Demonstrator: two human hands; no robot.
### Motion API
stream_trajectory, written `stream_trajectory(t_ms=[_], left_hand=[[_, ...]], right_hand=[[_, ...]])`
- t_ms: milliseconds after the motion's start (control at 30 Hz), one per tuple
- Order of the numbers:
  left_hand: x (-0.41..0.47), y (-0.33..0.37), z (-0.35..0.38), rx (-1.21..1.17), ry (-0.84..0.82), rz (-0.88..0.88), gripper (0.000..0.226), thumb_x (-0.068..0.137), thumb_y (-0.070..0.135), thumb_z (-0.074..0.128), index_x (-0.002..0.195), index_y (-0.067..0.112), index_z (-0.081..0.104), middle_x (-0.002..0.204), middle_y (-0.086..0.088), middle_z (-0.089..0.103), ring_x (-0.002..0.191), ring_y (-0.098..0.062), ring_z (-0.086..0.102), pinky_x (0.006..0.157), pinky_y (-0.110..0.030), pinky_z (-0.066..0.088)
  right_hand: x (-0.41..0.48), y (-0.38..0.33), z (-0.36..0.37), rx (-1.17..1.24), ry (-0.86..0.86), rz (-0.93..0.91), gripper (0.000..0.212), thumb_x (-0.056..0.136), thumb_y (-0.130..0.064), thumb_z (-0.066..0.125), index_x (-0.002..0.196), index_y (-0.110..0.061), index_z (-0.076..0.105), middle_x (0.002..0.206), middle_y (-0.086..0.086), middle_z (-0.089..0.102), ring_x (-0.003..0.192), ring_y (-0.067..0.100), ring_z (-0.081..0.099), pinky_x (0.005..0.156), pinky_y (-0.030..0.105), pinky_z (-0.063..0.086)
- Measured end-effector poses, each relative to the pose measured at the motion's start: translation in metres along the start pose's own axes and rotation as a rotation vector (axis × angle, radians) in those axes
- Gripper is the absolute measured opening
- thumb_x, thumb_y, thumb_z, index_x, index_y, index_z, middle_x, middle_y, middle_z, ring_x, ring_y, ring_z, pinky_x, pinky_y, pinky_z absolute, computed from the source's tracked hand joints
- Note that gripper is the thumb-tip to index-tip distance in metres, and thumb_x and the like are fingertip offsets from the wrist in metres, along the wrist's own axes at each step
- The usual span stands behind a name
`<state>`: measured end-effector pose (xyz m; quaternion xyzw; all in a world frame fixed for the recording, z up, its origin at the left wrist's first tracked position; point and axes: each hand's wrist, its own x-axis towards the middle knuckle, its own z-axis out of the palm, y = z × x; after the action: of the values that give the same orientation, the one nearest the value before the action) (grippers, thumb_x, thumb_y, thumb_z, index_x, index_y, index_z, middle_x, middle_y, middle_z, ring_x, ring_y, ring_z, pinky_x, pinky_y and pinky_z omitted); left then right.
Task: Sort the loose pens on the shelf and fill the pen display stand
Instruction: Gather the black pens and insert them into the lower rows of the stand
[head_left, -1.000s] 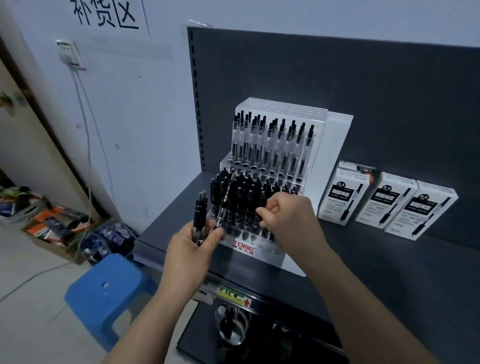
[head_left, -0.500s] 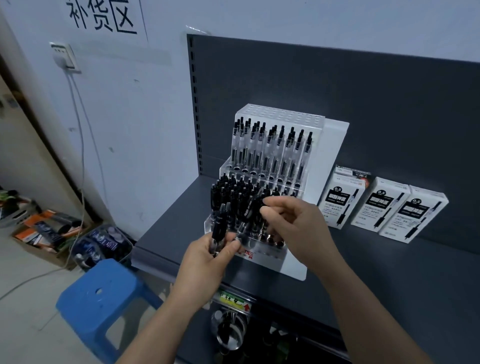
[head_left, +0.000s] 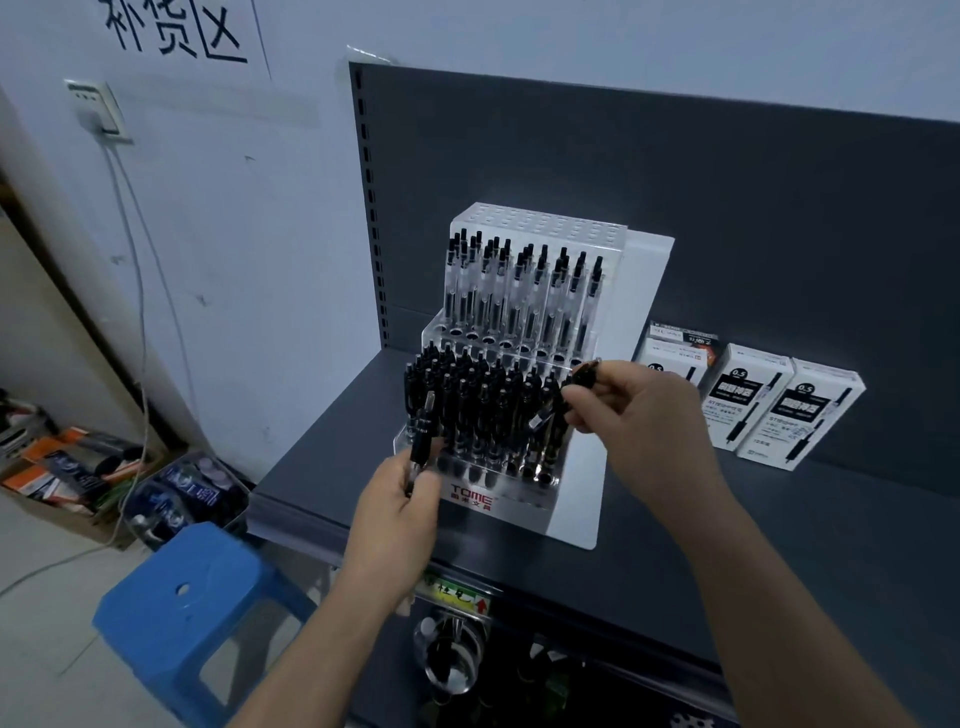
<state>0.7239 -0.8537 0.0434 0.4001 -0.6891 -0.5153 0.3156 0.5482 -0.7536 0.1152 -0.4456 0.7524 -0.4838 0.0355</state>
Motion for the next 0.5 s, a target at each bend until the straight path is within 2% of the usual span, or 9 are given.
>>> stream_trajectory(t_ms=[67,100,167,233,333,400,500], left_hand=[[-0.001,0.001,0.000,0.006,-0.009,-0.011,0.029,0.095,0.014,0.041,0.067,0.018,0.033,0.058,0.003,0.032,0.051,-0.011,0.028,0.050,-0.030,0.027],[-0.002,0.001,0.000,0.018,-0.013,-0.003,0.029,0.095,0.012,0.040,0.068,0.018,0.033,0.056,0.004,0.032,0.050,-0.011,0.028,0.047,-0.028,0.027],[-0.003,0.001,-0.002,0.021,-0.028,0.033,0.026,0.097,0.012,0.039,0.072,0.016,0.040,0.053,0.006,0.036,0.048,-0.010,0.030,0.047,-0.026,0.029],[-0.004,0.002,-0.003,-0.004,-0.041,0.082,0.019,0.101,0.016,0.038,0.086,0.017,0.049,0.053,0.007,0.049,0.045,-0.008,0.037,0.047,-0.022,0.033],[-0.005,0.004,-0.004,-0.082,-0.039,0.109,0.008,0.102,0.021,0.039,0.108,0.023,0.044,0.075,0.003,0.067,0.049,-0.008,0.045,0.046,-0.022,0.037],[-0.007,0.005,-0.005,-0.108,-0.023,0.121,0.008,0.102,0.024,0.039,0.106,0.018,0.042,0.076,0.003,0.069,0.047,-0.009,0.045,0.046,-0.022,0.037],[-0.011,0.007,-0.005,-0.100,-0.025,0.105,0.022,0.102,0.026,0.036,0.101,0.005,0.045,0.061,0.010,0.063,0.042,-0.006,0.041,0.043,-0.017,0.034]], right_hand=[[0.001,0.005,0.008,-0.144,-0.033,-0.044,0.022,0.090,-0.020,0.066,0.074,-0.005,0.063,0.067,0.004,0.069,0.068,0.017,0.069,0.068,0.039,0.058],[0.002,0.006,0.012,-0.213,-0.058,-0.060,0.026,0.091,-0.022,0.064,0.072,-0.005,0.060,0.068,0.005,0.068,0.067,0.020,0.067,0.067,0.041,0.056],[0.004,0.007,0.020,-0.308,-0.109,-0.082,0.031,0.093,-0.024,0.061,0.067,-0.010,0.051,0.068,0.005,0.067,0.067,0.021,0.065,0.066,0.041,0.054],[0.006,0.006,0.027,-0.385,-0.158,-0.097,0.032,0.095,-0.026,0.058,0.069,-0.009,0.049,0.071,0.007,0.066,0.070,0.023,0.065,0.068,0.040,0.054],[0.006,0.001,0.036,-0.501,-0.222,-0.107,0.030,0.098,-0.027,0.052,0.074,-0.010,0.045,0.076,0.009,0.063,0.070,0.023,0.059,0.064,0.032,0.047],[0.004,0.001,0.042,-0.476,-0.227,-0.082,0.026,0.096,-0.026,0.054,0.076,-0.012,0.046,0.074,0.008,0.061,0.067,0.022,0.058,0.060,0.029,0.043],[-0.001,0.006,0.049,-0.307,-0.161,0.014,0.018,0.091,-0.023,0.063,0.087,-0.006,0.057,0.074,0.008,0.066,0.074,0.024,0.065,0.069,0.039,0.054]])
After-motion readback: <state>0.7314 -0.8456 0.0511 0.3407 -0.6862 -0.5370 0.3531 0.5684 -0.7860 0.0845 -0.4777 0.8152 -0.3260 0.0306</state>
